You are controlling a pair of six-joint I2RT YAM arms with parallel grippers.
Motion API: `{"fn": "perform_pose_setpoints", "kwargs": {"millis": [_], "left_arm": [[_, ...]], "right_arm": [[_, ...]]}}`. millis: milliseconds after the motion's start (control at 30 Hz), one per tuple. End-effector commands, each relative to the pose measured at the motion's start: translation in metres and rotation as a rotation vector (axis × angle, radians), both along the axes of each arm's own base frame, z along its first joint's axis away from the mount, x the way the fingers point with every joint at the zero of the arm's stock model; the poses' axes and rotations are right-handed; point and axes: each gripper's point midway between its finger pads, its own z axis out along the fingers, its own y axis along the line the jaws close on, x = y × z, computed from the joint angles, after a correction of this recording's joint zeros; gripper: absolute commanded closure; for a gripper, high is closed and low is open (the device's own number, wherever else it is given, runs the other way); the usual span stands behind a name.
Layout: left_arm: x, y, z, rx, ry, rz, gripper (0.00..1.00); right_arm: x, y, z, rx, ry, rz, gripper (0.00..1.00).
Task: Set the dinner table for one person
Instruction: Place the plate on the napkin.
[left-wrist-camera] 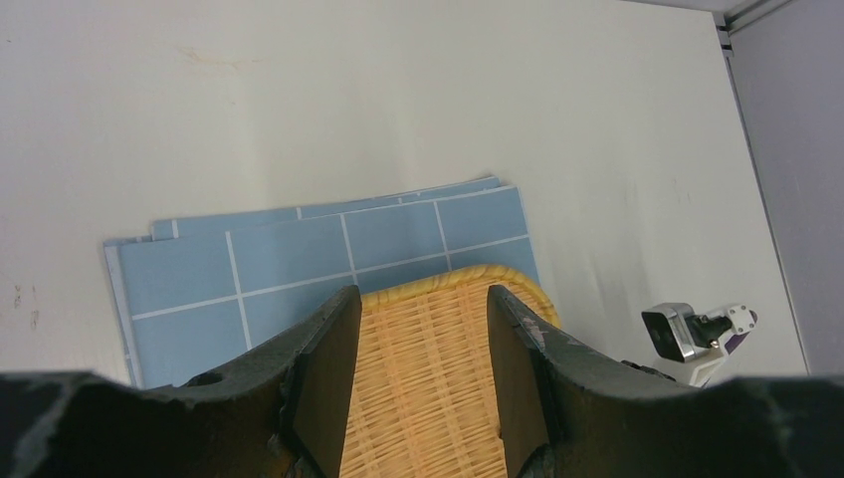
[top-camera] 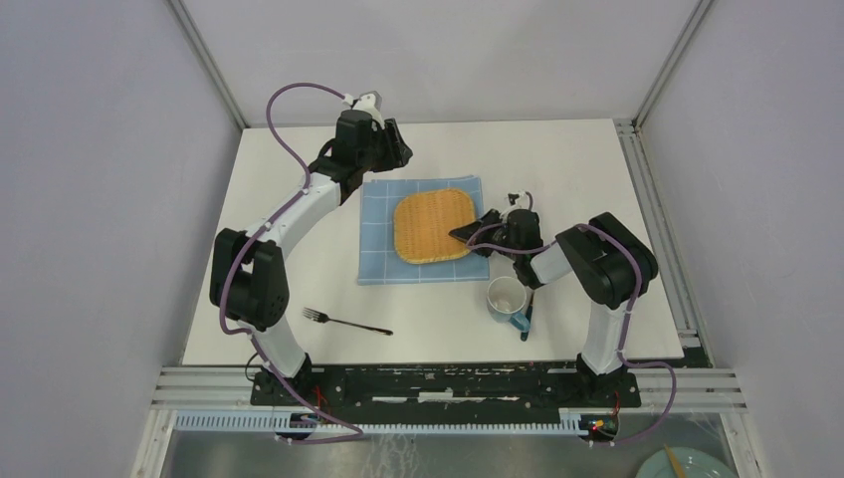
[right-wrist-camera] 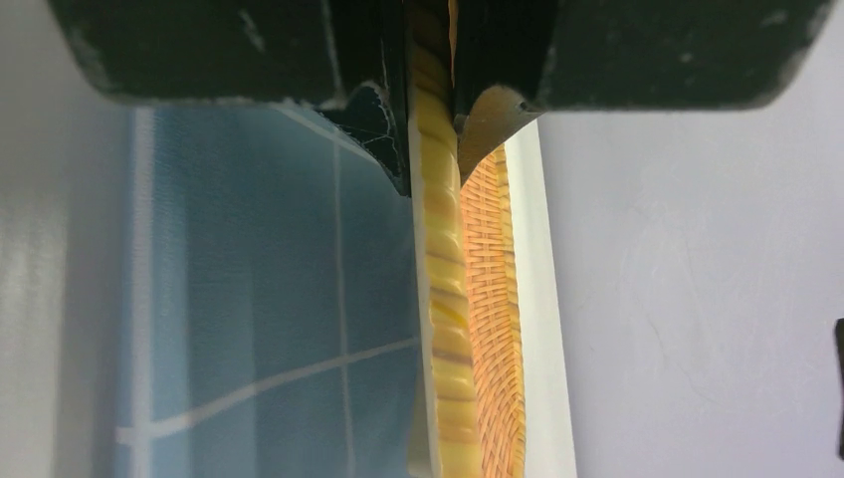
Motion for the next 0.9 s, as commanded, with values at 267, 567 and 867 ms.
{"fn": "perform_pose_setpoints", "kwargs": {"millis": [267,567,867], "left_arm": [[0.002,-0.001,0.023,-0.039,-0.045,-0.002,0.43],[0.002,0.0,0.021,-0.029,-0.042,0.001,0.43],[0.002,0.0,0.02,-0.021,-0.04,-0.002,0.43]], "right_arm": [[0.023,0.02,0.083,0.13,-0.241,0.052,1.0],[0.038,0.003,0.073,0.17,-0.24,0.009,1.0],[0.048,-0.003,0.068,0.176,-0.25,0.026,1.0]]}}
